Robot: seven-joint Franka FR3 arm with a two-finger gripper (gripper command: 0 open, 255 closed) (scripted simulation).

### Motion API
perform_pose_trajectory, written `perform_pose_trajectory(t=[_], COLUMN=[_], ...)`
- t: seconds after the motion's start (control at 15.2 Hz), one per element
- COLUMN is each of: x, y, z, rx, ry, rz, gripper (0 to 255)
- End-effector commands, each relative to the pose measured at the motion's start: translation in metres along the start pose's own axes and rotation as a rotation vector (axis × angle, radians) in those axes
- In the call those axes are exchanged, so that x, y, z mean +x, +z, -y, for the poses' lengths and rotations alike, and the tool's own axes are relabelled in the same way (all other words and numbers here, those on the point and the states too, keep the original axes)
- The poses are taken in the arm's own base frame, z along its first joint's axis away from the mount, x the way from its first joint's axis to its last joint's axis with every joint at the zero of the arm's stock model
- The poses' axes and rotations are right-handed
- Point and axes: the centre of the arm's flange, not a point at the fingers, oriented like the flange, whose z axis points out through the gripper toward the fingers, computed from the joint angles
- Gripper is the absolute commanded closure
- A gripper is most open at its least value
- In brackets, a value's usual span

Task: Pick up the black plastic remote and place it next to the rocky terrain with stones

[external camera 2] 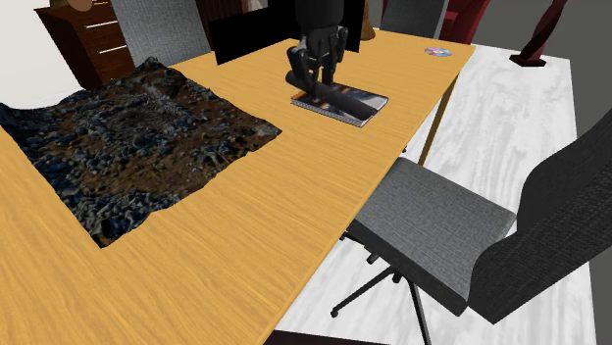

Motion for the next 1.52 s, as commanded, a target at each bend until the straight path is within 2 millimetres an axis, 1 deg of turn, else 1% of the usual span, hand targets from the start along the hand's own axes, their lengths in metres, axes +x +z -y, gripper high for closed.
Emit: perform_pose_trajectory(t=[0.0, 1.45], x=[0.009, 0.117], y=[-0.003, -0.024], z=[0.021, 0.290], rx=[0.000, 0.000], ry=[0.001, 0.001], rz=[0.000, 0.000], gripper=[255, 255])
